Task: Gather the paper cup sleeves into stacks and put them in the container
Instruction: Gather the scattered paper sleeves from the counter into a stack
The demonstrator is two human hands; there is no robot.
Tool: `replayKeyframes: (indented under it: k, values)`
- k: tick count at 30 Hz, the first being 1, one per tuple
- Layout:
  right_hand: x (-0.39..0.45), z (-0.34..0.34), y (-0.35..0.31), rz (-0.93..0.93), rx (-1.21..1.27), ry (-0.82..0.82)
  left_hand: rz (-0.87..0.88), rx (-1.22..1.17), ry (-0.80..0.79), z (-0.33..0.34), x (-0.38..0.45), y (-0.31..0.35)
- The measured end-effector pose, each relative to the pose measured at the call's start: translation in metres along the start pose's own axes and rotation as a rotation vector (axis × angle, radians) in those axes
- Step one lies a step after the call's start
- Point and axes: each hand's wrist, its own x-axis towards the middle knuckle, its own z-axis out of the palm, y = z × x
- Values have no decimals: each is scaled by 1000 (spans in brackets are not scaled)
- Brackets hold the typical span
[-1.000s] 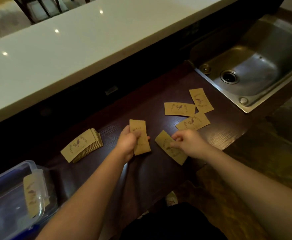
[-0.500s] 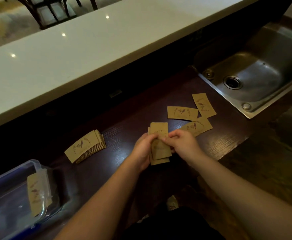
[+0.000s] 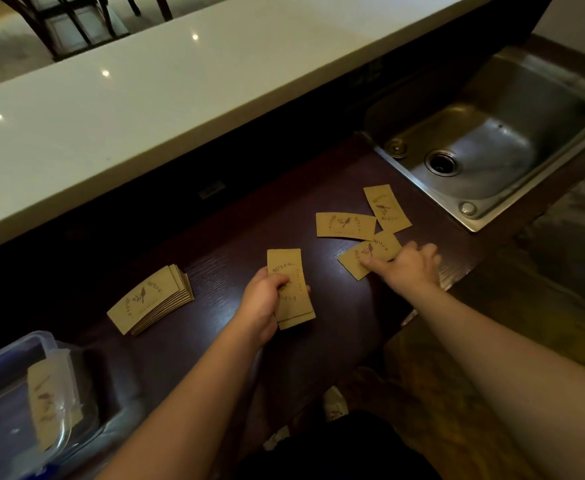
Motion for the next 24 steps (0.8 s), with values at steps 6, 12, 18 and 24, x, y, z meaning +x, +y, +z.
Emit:
replayKeyframes:
  k: [6, 12, 18, 24]
  values:
    - [2, 2, 6, -62, 5, -5, -26, -40, 14, 1, 1, 3]
    - [4, -6, 11, 48, 716, -46, -83, -34, 74, 6, -1, 8]
    - [-18, -16, -10, -1, 1281, -309, -93, -52, 27, 8, -2, 9]
    - [-44, 7, -55, -335, 833, -520, -61, 8, -145, 18, -4, 7]
